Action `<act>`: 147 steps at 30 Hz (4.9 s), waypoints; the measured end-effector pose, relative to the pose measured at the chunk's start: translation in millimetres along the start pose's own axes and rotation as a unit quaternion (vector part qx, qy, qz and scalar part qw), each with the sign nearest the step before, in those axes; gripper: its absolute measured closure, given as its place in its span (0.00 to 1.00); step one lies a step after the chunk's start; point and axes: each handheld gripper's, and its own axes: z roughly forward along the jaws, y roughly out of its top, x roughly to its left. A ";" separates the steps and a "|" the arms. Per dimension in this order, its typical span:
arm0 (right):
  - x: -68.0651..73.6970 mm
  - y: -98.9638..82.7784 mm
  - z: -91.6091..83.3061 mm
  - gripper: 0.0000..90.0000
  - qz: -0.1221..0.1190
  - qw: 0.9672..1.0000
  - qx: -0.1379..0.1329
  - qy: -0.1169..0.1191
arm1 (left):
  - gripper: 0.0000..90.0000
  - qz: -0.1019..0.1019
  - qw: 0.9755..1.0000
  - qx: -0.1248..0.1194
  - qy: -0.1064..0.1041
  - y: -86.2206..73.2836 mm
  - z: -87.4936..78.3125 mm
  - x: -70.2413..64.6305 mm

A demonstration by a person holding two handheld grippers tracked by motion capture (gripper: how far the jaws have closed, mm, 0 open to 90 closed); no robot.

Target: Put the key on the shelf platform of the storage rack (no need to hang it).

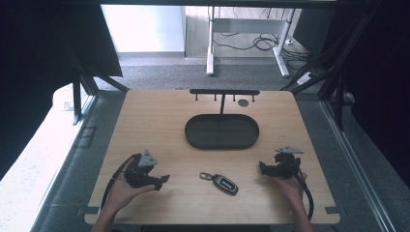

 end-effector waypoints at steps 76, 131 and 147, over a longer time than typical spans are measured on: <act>69.1 70.9 -74.2 0.37 -0.196 0.969 0.060 0.141 | 0.26 0.002 1.000 0.004 -0.013 -0.6 2.4 0.5; 164.9 49.9 -12.0 0.36 -0.297 0.921 0.161 0.196 | 0.26 0.007 1.000 -0.008 -0.014 -0.2 0.0 -0.5; 167.0 45.1 -6.0 0.54 -0.301 0.915 0.180 0.201 | 0.26 0.004 1.000 -0.008 -0.014 -0.2 0.4 -1.5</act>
